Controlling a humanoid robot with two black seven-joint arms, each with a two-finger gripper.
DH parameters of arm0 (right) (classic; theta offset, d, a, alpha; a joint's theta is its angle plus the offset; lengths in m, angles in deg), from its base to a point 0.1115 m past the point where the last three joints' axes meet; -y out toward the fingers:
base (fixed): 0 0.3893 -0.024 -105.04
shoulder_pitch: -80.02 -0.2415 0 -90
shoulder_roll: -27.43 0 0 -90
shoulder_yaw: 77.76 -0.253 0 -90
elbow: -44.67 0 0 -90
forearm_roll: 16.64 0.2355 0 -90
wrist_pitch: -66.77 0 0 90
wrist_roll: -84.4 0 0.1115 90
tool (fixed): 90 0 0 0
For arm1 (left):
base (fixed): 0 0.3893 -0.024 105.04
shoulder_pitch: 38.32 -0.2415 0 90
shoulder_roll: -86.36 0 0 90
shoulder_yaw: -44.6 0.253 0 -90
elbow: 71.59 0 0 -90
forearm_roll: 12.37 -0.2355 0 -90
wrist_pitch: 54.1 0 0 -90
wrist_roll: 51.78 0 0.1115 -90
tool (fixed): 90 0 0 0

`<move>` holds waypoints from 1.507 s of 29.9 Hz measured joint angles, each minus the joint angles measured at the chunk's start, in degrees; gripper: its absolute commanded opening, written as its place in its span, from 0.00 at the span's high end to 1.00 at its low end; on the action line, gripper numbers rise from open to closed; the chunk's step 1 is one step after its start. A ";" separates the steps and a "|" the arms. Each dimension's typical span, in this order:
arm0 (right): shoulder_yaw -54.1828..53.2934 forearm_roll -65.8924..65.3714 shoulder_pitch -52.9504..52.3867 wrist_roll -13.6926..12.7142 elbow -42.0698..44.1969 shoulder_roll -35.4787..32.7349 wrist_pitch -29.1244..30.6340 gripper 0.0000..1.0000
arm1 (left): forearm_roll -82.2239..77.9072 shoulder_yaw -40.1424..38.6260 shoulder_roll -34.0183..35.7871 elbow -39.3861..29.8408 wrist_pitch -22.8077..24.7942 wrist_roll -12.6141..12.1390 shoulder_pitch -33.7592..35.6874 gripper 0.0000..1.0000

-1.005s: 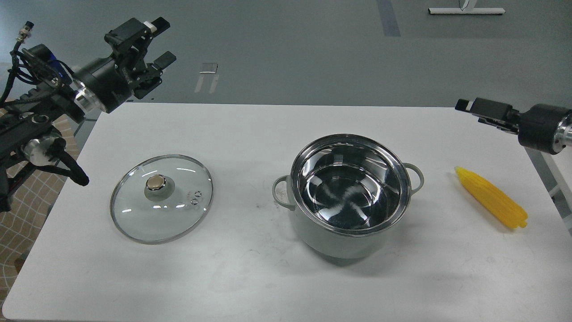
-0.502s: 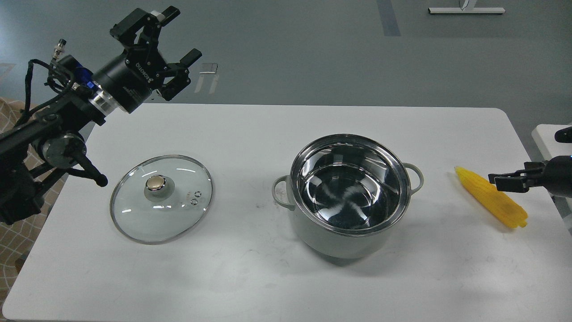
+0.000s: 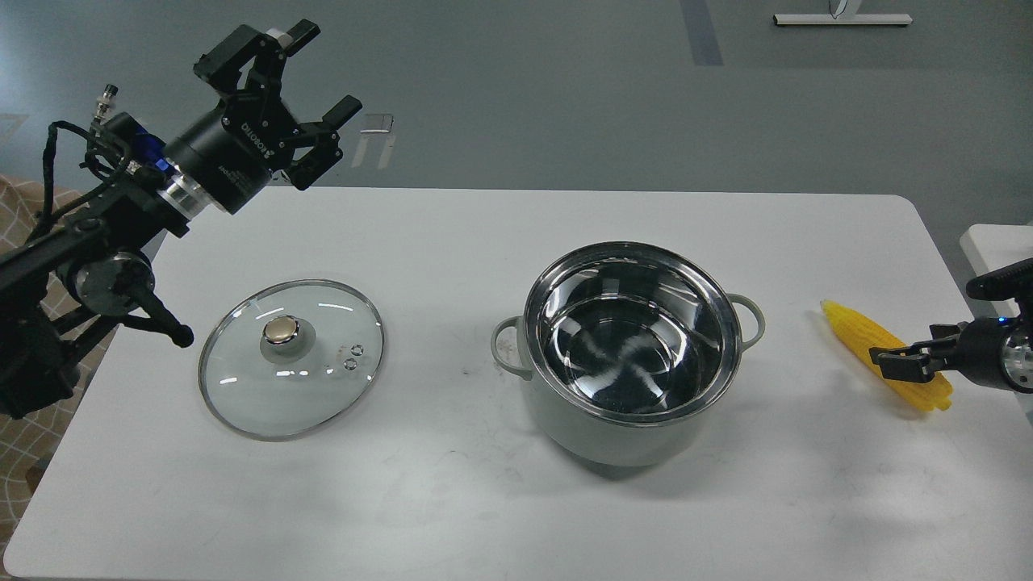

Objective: Open pot and put corn in
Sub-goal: 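Reach the right gripper down and grasp the yellow corn cob, then carry the corn cob with the right gripper over the open pot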

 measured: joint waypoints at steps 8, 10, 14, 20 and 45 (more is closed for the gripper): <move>3.36 0.00 -0.74 0.00 3.28 4.02 -2.58 0.94 | -0.09 -0.08 0.00 0.00 0.00 0.00 -0.01 0.09; 3.44 0.00 -0.75 0.00 3.29 4.03 -2.64 0.99 | -0.09 -0.08 0.00 0.00 0.00 0.00 -0.01 0.09; 3.50 0.02 -0.81 0.00 2.45 3.45 -2.74 1.00 | -0.09 -0.08 0.00 0.01 0.00 0.00 -0.01 0.09; 2.89 0.28 -3.17 0.00 -5.32 -1.39 -2.93 1.00 | -0.09 -0.23 0.14 -0.01 0.00 0.00 -0.01 0.09; 3.56 1.36 -24.95 0.03 -30.85 3.60 12.78 0.99 | -0.09 -0.28 0.70 -0.04 -0.01 0.00 0.03 0.09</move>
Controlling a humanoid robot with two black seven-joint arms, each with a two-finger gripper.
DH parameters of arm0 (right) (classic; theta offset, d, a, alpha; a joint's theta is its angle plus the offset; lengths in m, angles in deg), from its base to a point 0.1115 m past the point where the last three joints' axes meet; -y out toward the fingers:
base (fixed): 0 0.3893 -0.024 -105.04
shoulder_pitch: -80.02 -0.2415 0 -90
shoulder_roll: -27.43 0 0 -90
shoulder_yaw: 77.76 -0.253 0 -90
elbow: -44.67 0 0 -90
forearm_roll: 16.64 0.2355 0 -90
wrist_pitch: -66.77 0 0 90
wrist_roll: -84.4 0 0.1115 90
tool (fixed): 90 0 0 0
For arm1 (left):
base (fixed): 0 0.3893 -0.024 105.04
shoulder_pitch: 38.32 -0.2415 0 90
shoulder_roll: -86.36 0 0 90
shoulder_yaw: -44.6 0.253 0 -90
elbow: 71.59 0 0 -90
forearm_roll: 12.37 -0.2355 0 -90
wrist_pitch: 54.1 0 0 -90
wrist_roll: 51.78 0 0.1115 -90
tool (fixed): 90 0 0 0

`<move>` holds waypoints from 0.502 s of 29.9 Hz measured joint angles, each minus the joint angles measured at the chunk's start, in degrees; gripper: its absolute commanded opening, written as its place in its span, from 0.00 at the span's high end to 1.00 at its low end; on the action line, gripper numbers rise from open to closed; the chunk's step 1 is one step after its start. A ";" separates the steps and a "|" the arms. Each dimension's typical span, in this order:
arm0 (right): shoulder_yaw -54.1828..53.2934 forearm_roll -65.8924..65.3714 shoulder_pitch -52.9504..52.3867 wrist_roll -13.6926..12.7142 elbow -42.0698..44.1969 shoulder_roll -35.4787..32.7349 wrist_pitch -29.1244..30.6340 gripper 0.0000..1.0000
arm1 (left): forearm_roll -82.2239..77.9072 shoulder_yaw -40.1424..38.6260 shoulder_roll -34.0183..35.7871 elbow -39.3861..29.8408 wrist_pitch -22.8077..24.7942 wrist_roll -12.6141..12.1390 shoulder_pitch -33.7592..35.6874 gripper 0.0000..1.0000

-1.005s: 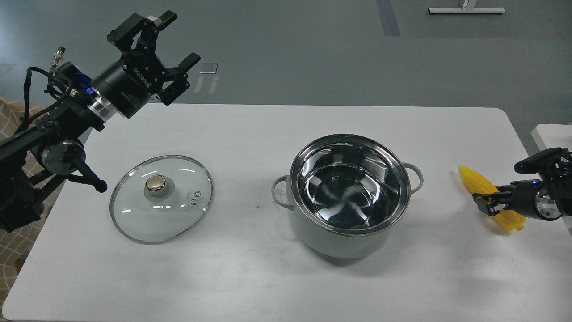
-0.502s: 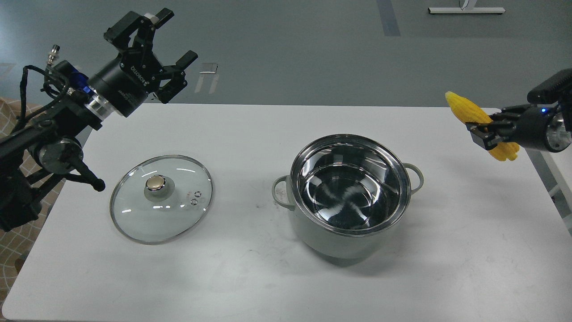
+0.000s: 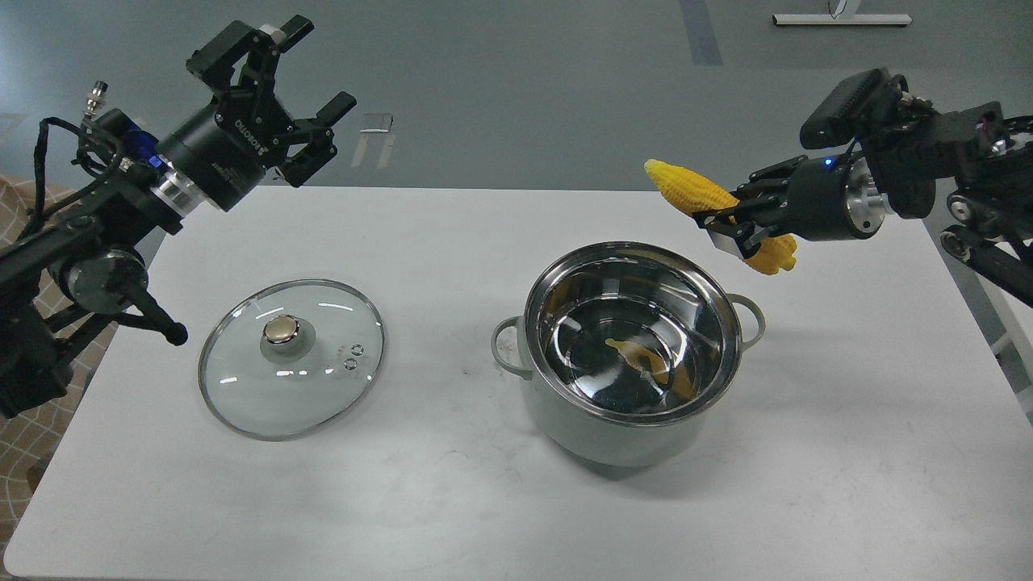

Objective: Open pot and put corn in
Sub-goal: 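Carry the corn cob with the right gripper over the open pot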

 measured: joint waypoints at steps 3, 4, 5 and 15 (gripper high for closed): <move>0.76 0.13 0.00 0.00 -2.20 0.57 1.36 0.98 | 0.00 0.01 -0.01 0.00 0.00 0.00 -0.04 0.09; 0.87 0.25 -0.01 -0.02 -2.50 1.04 1.56 0.98 | 0.00 0.03 -0.03 0.00 0.01 0.00 -0.04 0.09; 0.96 0.47 -0.01 -0.01 -2.68 1.67 1.68 0.98 | 0.00 0.06 -0.06 0.00 -0.01 0.00 -0.04 0.09; 3.28 1.71 -0.07 -0.02 -1.30 8.85 1.83 0.94 | 0.00 0.02 -0.01 0.00 0.00 0.00 -0.21 0.09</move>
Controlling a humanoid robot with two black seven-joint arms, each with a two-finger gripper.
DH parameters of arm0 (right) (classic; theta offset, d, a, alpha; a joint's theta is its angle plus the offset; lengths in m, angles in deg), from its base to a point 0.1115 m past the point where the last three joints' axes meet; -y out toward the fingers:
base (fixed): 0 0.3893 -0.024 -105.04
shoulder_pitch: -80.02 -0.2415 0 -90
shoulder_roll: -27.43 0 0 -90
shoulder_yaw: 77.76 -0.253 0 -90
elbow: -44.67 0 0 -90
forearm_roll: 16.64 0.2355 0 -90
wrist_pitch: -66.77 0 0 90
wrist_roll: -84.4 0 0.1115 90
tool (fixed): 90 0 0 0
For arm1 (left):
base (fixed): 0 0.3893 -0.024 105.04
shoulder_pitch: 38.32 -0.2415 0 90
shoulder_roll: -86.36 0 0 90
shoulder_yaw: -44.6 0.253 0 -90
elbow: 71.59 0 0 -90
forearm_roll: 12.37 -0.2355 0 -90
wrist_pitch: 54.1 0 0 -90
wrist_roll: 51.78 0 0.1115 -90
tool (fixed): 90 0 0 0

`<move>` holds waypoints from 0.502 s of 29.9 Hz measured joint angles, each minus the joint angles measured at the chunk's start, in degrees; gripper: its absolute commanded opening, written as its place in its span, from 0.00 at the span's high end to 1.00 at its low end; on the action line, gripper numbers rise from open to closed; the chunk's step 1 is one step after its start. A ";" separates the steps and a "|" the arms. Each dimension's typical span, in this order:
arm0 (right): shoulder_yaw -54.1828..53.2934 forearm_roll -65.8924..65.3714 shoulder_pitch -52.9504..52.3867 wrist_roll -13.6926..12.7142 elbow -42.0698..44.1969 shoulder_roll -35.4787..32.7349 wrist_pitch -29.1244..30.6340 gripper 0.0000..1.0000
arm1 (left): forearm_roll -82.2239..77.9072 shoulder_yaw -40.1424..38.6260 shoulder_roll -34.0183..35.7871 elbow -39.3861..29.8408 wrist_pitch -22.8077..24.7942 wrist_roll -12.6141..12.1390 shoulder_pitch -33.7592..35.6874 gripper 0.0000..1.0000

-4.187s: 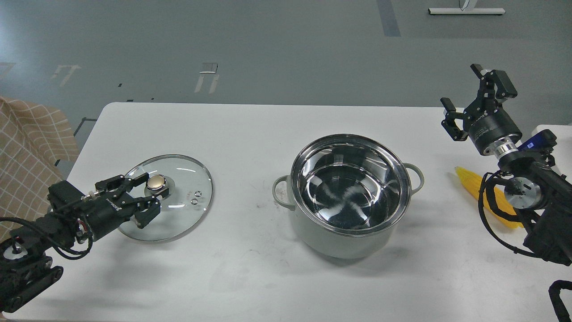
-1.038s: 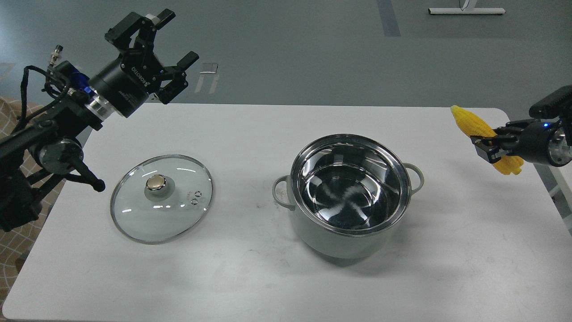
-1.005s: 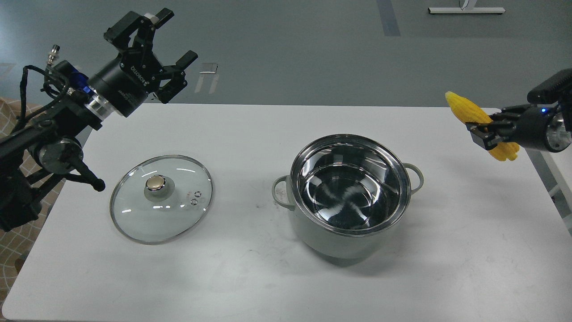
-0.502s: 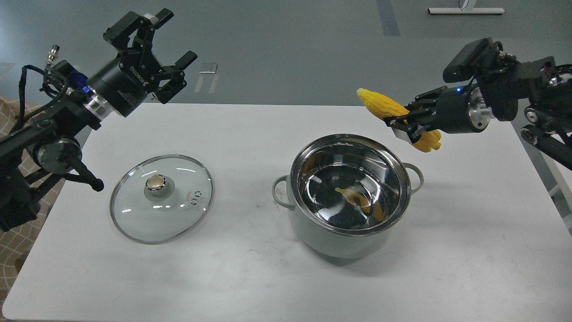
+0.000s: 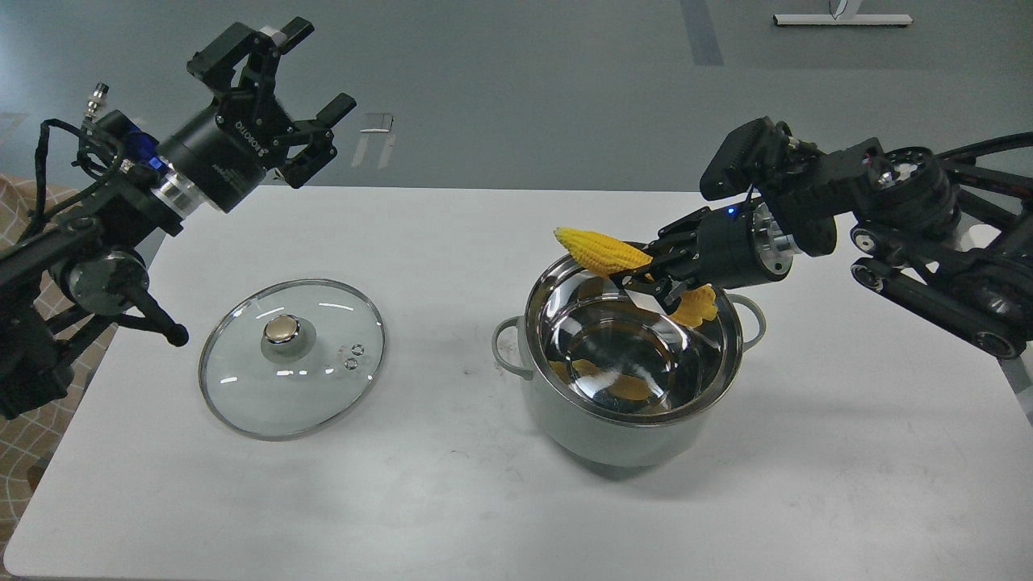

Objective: Open pot and put corn in
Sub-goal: 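Carry the corn cob with the right gripper over the open pot, then lower the corn cob into the pot with the right gripper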

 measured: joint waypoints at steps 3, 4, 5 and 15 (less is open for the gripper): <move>1.68 -0.01 0.00 -0.01 0.12 0.29 0.00 0.91 | 0.00 -0.01 0.05 0.00 0.00 0.00 0.00 0.09; 2.21 -0.02 0.00 0.00 0.13 0.29 0.00 0.91 | 0.00 -0.01 0.05 0.00 0.00 0.00 0.00 0.09; 2.51 -0.04 0.00 -0.01 0.14 0.29 0.00 0.91 | 0.00 -0.03 0.06 0.00 0.00 0.00 0.00 0.09; 3.35 -0.09 0.16 -0.01 0.03 0.33 0.00 0.75 | 0.07 -0.69 0.06 0.00 0.00 0.00 -0.15 0.09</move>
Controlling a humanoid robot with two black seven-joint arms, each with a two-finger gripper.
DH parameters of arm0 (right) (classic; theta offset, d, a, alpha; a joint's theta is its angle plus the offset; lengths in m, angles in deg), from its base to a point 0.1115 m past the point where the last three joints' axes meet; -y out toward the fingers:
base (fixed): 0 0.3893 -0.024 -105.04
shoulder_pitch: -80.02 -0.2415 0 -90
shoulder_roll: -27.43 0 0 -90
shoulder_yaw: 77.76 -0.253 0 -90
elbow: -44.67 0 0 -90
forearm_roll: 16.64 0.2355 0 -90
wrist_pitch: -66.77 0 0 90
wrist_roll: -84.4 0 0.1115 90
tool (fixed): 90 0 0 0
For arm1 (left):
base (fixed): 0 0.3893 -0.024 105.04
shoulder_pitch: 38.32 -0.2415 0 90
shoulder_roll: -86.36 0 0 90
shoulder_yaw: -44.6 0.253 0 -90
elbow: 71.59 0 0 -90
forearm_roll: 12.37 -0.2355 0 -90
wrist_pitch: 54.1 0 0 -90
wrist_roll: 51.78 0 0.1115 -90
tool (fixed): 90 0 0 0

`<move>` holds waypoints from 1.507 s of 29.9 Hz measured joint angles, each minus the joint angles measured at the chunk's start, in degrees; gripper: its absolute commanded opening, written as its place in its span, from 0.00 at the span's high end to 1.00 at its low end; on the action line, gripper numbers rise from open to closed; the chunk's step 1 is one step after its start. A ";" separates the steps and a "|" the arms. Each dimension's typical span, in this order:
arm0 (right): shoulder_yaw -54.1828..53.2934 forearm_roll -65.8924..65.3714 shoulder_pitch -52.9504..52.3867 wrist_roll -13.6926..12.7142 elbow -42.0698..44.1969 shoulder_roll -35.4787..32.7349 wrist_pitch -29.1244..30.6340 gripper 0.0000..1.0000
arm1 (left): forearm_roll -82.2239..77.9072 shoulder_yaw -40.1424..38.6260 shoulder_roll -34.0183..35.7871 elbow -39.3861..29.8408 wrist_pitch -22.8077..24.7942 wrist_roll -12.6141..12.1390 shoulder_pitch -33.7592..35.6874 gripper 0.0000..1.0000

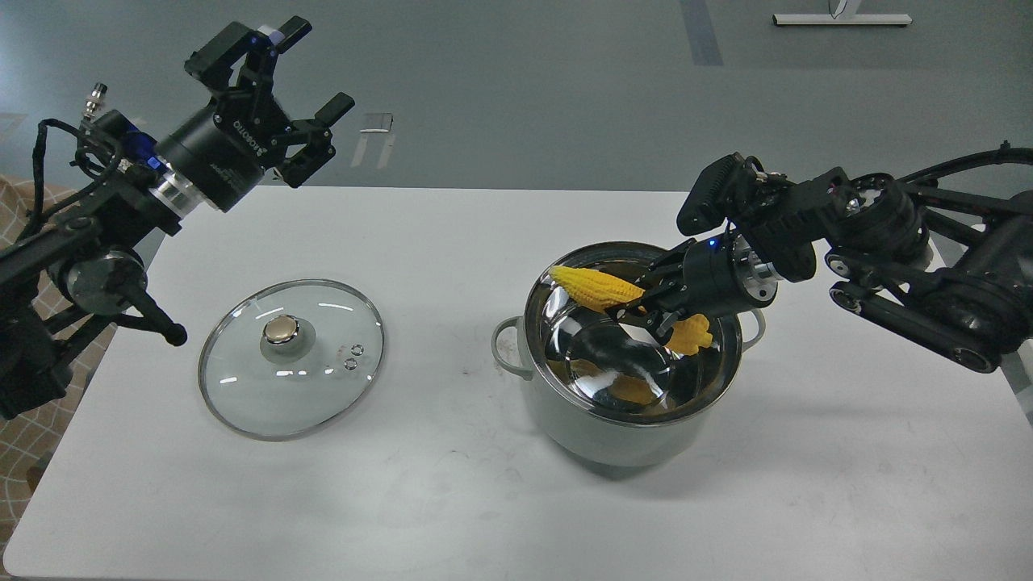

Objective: Open pot and put corn in
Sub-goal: 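Lower the corn cob into the pot with the right gripper, then open the right gripper and lift it away from the pot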

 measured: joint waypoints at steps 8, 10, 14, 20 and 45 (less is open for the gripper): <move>0.66 -0.09 0.43 0.00 0.02 0.04 0.00 0.57 | -0.07 -0.47 0.00 0.00 0.00 0.00 -0.49 0.09; 0.68 -0.09 0.51 0.00 0.02 -0.01 0.00 0.50 | -0.07 -0.49 0.00 0.00 0.00 0.00 -0.63 0.09; 0.69 -0.09 0.68 0.00 0.02 -0.02 0.00 0.32 | -0.07 -0.56 -0.05 0.00 0.00 0.00 -0.71 0.09; 0.69 -0.07 0.73 0.00 -0.02 0.05 0.00 0.24 | -0.07 -0.77 -0.05 0.00 0.00 0.00 -0.73 0.09; -12.61 38.68 -6.33 0.00 33.13 8.02 -0.04 0.00 | -0.24 -1.36 -2.28 1.18 -2.28 0.00 -0.81 0.02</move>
